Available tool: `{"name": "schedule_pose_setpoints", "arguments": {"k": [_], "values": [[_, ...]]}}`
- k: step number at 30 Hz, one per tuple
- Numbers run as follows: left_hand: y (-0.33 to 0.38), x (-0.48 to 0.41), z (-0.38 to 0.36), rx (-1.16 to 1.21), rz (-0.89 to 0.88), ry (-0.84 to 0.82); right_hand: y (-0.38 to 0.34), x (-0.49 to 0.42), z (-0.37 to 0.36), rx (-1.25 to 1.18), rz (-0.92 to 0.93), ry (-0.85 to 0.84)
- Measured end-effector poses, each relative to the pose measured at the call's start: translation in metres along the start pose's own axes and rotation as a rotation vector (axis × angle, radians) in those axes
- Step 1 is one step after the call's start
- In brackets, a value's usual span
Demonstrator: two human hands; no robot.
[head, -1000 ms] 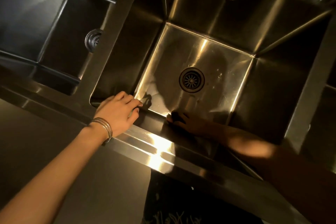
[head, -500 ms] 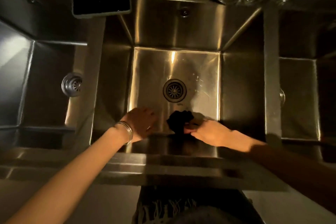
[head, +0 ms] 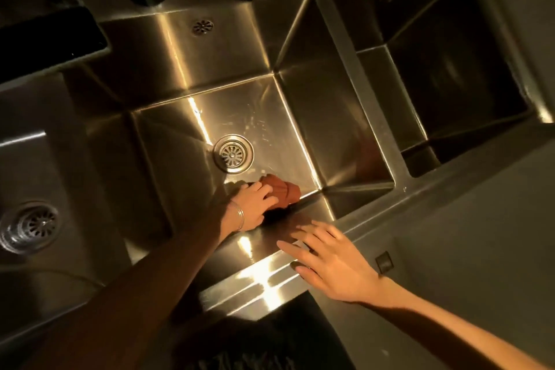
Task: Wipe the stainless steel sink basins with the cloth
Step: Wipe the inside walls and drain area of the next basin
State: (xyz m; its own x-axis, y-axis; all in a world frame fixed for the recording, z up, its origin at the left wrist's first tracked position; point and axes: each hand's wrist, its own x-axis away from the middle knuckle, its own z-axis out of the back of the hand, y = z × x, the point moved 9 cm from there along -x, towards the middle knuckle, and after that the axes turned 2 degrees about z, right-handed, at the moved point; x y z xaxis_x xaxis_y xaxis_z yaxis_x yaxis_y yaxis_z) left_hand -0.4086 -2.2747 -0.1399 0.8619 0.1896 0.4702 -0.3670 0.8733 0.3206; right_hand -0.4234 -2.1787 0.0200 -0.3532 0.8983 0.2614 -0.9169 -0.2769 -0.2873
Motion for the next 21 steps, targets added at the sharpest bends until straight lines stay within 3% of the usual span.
{"name": "schedule_pose_setpoints", "arguments": {"k": [6,10,21], "values": [[0.007,-0.042,-0.017,-0.142,-0.178,-0.041,0.015,0.002,-0.01,0.07,0.199,-0.032],[0.005,-0.061,-0.042,-0.259,-0.292,-0.088,0.017,0.005,-0.018,0.096,0.187,0.066],[0.003,-0.099,-0.065,-0.261,-0.307,-0.078,0.019,0.004,-0.014,0.048,0.179,0.158]]}}
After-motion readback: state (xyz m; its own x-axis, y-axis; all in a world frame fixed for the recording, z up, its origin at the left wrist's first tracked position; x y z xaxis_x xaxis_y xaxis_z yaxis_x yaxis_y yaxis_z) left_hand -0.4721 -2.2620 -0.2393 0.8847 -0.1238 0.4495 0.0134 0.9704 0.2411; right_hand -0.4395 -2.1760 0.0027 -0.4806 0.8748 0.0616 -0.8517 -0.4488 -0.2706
